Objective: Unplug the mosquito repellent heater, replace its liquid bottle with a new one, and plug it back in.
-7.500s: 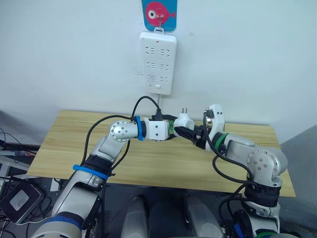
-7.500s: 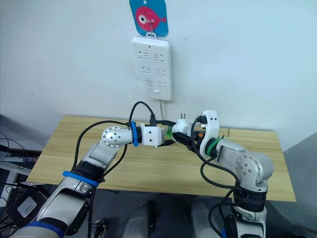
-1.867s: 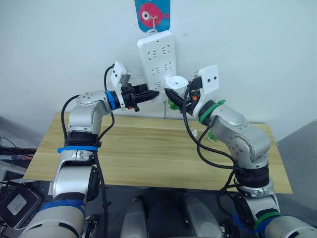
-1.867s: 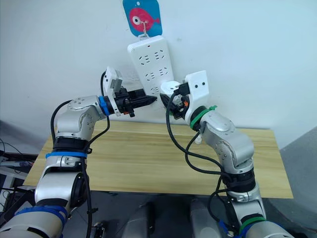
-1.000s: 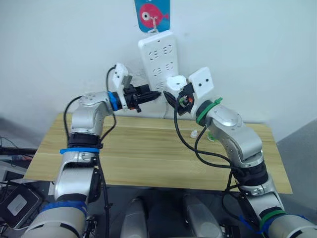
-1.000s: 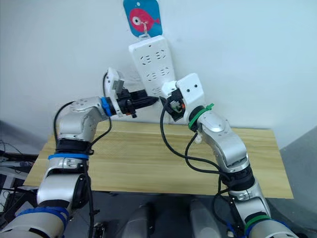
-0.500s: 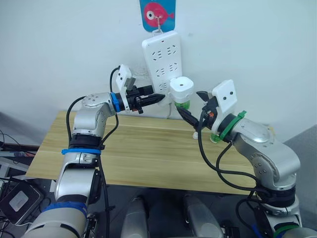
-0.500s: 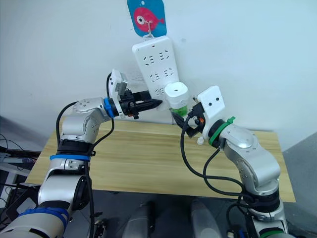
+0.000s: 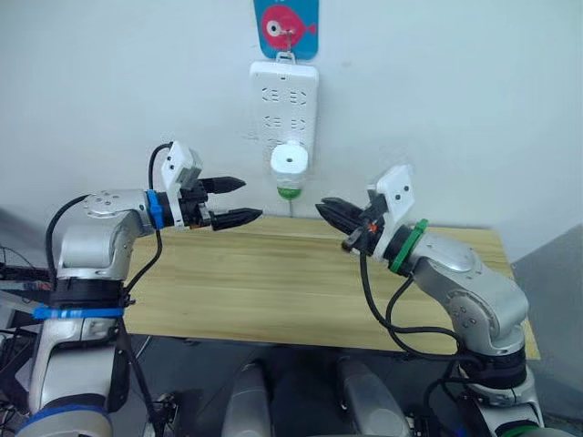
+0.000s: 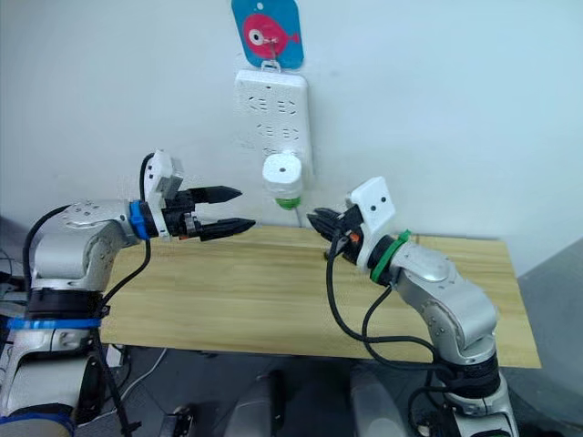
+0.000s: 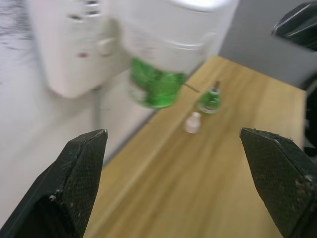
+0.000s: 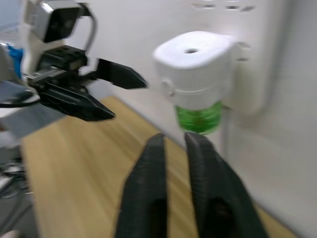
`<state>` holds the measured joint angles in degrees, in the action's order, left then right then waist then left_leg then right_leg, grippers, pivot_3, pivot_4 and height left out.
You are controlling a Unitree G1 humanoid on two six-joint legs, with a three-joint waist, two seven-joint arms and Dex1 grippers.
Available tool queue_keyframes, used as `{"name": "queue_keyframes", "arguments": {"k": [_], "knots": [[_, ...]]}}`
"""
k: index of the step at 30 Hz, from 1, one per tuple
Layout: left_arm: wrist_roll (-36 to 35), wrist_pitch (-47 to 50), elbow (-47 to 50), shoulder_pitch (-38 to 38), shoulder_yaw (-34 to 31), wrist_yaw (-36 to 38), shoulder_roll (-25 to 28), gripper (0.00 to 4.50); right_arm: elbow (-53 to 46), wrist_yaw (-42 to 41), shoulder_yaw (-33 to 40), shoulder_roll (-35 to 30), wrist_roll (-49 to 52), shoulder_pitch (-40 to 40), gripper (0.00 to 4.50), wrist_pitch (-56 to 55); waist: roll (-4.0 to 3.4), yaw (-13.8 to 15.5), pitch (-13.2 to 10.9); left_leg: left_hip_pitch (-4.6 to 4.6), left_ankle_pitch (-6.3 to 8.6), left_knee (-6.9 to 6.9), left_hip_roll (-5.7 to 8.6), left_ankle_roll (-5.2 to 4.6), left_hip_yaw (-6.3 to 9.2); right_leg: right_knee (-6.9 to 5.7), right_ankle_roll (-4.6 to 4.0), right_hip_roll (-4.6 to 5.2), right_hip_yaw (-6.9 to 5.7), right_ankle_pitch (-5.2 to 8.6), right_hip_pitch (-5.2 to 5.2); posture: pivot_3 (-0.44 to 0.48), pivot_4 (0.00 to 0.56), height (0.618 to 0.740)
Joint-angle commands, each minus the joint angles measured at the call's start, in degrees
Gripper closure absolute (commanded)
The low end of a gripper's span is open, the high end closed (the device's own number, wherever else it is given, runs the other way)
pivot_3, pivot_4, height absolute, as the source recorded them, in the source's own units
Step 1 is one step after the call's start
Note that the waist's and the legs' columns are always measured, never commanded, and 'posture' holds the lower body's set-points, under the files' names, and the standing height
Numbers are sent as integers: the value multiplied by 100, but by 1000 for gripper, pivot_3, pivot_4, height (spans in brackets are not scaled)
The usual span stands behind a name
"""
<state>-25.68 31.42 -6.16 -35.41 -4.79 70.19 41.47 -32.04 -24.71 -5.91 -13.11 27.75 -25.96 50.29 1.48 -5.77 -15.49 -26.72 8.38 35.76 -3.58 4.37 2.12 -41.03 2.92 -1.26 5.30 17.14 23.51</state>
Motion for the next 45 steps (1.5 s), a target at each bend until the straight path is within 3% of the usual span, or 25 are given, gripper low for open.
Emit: {"name": "queue_keyframes", "arguments": {"k": [1,12,45], "knots": [[-505,415,1139,418,-287,-213,107,0,251,-266,-244,46,-13,-178,4456,-465,1,63,1,1,0,1,-1,0,0,3,0,0,-1,0,-2,-54,212,740],[-1026,854,1779,664,-496,-801,173,0,1695,-153,-526,500,-689,-833,4456,-1528,1,110,1,1,-1,0,-2,0,0,5,0,-2,-3,0,-1,-23,211,740],[-1034,636,1486,477,-411,-797,296,0,1775,277,146,848,-461,-864,4456,-1234,1,119,1,1,-1,-1,-2,1,0,4,-1,-2,-2,0,1,-24,207,740]]}}
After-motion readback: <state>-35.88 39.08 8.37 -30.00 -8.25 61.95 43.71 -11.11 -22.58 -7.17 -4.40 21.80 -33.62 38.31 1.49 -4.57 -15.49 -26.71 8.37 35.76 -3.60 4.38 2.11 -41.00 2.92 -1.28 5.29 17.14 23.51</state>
